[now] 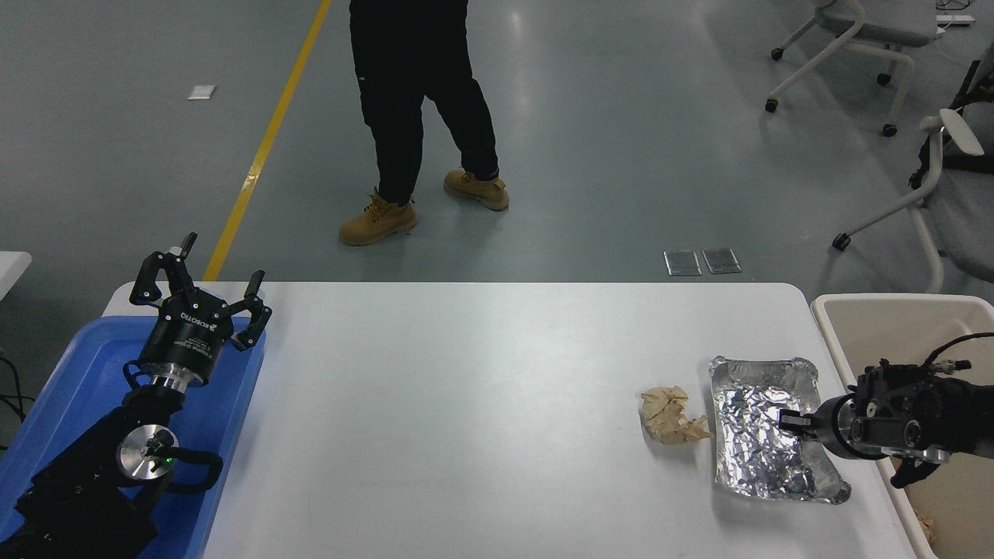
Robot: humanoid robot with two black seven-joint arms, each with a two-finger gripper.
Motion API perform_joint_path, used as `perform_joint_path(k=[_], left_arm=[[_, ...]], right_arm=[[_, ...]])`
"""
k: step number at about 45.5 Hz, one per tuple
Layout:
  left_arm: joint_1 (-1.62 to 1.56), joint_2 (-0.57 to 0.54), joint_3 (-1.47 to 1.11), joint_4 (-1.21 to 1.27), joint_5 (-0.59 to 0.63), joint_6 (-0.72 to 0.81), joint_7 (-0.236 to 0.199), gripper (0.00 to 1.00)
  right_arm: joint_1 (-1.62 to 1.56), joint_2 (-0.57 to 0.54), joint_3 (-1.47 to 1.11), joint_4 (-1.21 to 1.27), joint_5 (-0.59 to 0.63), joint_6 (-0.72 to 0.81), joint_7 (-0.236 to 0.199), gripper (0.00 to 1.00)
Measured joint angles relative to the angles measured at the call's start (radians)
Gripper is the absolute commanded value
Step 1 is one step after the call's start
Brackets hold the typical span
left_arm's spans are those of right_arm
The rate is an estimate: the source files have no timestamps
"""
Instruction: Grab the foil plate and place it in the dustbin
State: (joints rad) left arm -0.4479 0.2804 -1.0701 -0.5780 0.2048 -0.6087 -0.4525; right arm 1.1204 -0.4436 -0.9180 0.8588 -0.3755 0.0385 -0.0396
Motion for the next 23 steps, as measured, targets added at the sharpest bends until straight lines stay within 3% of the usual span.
perform_joint_path(k=[23], left_arm=[[0.000, 0.000, 0.000, 0.000, 0.000, 0.000, 0.000, 0.98]], right_arm=[[0.324, -0.171, -0.002, 0.251, -0.057, 0.021, 0.001, 0.00]])
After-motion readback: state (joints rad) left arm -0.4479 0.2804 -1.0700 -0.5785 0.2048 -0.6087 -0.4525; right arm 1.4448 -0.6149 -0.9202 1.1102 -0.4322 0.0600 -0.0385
